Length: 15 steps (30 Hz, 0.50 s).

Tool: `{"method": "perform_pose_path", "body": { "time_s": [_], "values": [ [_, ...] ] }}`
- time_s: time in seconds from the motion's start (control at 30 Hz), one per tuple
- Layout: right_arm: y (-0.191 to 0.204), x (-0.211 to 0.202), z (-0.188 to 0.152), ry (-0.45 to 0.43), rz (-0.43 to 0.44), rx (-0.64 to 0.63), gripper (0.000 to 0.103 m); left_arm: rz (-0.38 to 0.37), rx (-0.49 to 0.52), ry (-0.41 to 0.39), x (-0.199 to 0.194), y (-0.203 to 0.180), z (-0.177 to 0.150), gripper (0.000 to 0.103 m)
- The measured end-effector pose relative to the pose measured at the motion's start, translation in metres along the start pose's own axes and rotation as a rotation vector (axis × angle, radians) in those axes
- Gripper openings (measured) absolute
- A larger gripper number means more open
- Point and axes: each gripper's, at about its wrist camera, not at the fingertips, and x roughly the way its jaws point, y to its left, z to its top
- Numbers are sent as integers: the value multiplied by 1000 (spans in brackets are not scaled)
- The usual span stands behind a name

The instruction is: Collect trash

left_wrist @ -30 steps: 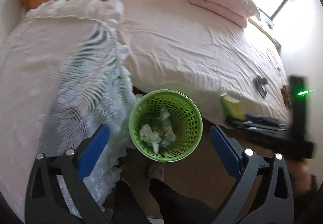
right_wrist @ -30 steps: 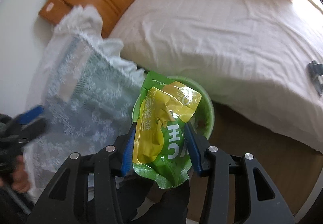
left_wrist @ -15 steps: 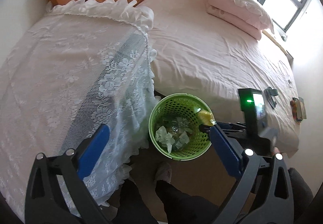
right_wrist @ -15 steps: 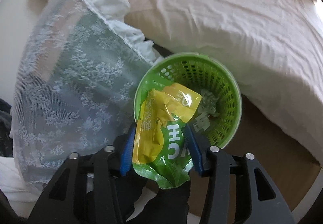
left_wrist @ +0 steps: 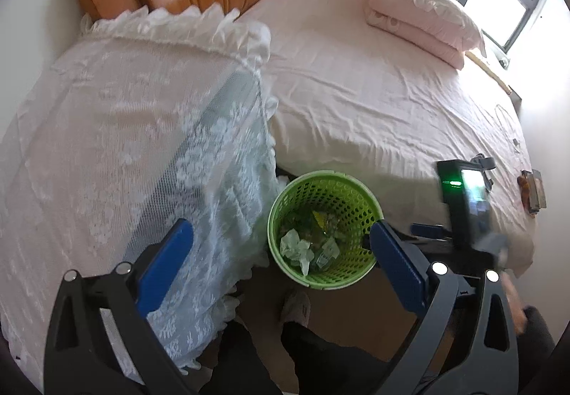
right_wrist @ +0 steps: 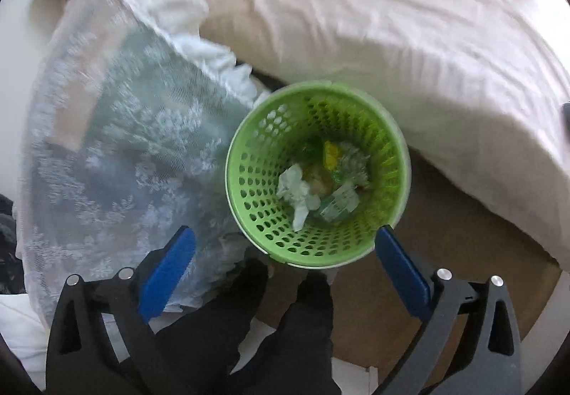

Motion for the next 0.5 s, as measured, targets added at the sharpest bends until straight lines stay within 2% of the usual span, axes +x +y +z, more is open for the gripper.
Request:
{"method": "perform_pose_path", "body": {
  "time_s": [0.13, 0.23, 0.37, 0.5],
  "values": [
    [-3, -48, 4, -76, -40, -16, 100, -16, 22, -37, -10, -9, 11, 95],
    [-5, -67, 9, -106, -40, -9, 100, -27, 45, -53, -15, -15, 17, 95],
    [1, -75, 13, -123, -21, 3, 100, -32, 58, -58, -17, -20, 18, 95],
    [20, -71, 17, -104, -11, -39, 100, -11, 24, -61, -22, -9, 16, 95]
  ]
}}
